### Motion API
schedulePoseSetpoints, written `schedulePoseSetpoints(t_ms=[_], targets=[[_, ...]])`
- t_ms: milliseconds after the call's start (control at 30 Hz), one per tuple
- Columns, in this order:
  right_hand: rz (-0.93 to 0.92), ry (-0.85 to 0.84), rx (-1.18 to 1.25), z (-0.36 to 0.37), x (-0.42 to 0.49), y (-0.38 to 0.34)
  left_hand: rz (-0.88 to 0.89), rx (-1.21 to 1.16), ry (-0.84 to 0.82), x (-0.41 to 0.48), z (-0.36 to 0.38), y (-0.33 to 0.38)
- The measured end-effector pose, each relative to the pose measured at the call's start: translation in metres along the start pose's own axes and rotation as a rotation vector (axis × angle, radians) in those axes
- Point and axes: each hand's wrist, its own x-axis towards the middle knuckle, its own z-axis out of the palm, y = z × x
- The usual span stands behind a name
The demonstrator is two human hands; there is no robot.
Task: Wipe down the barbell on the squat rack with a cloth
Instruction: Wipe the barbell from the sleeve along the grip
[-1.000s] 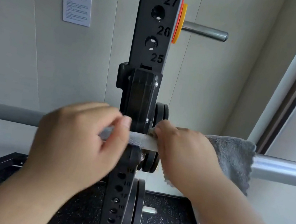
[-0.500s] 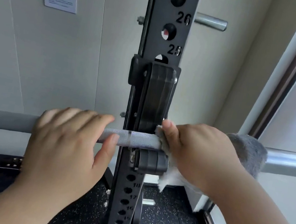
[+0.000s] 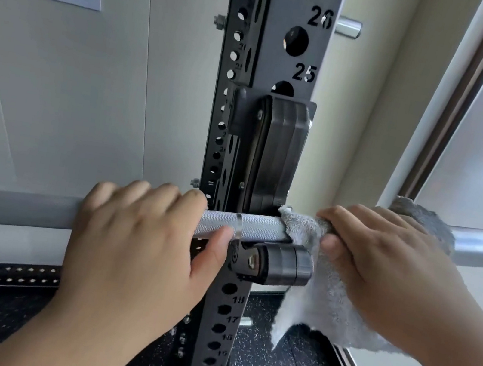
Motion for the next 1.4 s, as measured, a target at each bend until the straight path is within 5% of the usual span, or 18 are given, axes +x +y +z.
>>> schedulePoseSetpoints(t_ms=[333, 533, 767, 1000, 1133, 1400], targets=[[-0.116, 0.148, 0.109, 0.003, 0.028, -0.027, 0.022, -0.02, 0.023, 0.0, 0.003, 0.002], [-0.018, -0.011, 0.056, -0.013, 0.03, -0.013, 0.058, -0.132, 0.026, 0.004, -0.007, -0.019], [0.035, -0.171, 0.162, -0.021, 0.05, -0.039, 0.014, 0.108, -0.142, 0.033, -0.009, -0.036], [-0.001, 0.096, 0.495, -0.02, 0.037, -0.019, -0.022, 0.055, -0.056, 0.03, -0.003, -0.033], [-0.068, 0.052, 0.615, -0.03, 0.042, -0.036, -0.027, 0.022, -0.016, 0.028, -0.004, -0.032], [-0.282, -0.095, 0.153, -0.055, 0.078, -0.104, 0.033, -0.044, 0.037, 0.025, 0.002, -0.036]])
